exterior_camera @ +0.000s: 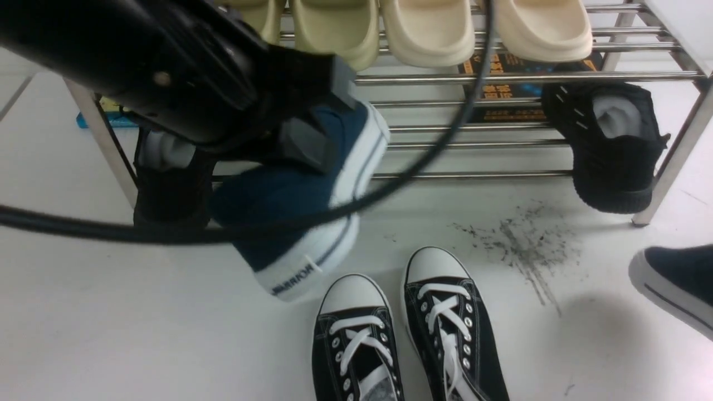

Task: Take the shoes off the shelf with your hand on the white table.
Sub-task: 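Set the held shoe down on the floor in front of the rack with the left gripper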

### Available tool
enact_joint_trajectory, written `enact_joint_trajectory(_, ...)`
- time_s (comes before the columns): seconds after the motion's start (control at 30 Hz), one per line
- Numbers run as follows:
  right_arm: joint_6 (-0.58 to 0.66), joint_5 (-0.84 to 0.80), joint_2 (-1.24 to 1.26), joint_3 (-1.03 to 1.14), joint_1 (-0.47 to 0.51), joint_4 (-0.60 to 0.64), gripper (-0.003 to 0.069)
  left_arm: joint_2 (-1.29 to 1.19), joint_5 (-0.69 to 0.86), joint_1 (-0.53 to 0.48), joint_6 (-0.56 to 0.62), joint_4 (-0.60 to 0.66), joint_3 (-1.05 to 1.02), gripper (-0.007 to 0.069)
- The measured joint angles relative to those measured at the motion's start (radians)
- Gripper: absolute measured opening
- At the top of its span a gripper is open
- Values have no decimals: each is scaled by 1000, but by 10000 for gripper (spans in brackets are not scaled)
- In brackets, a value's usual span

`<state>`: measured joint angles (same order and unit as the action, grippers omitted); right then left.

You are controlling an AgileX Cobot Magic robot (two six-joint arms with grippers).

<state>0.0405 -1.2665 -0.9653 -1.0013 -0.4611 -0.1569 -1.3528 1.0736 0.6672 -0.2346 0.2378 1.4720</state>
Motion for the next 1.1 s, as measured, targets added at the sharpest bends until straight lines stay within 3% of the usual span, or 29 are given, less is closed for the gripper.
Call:
enact_joint_trajectory(0.23, -9, 0, 144, 35, 0, -3, 41, -128, -120, 201, -57, 25, 0, 40)
enact_joint_trajectory(0.6, -20, 0, 327, 39, 0, -3, 41, -286, -379, 390, -229, 25, 0, 39)
enact_joint_trajectory(0.9, -22, 0, 349, 48, 0, -3, 41, -416, -555, 435, -311, 32, 0, 39)
enact_joint_trajectory(1.1, -23, 0, 349, 48, 0, -3, 41, -433, -563, 435, -444, -108, 0, 39)
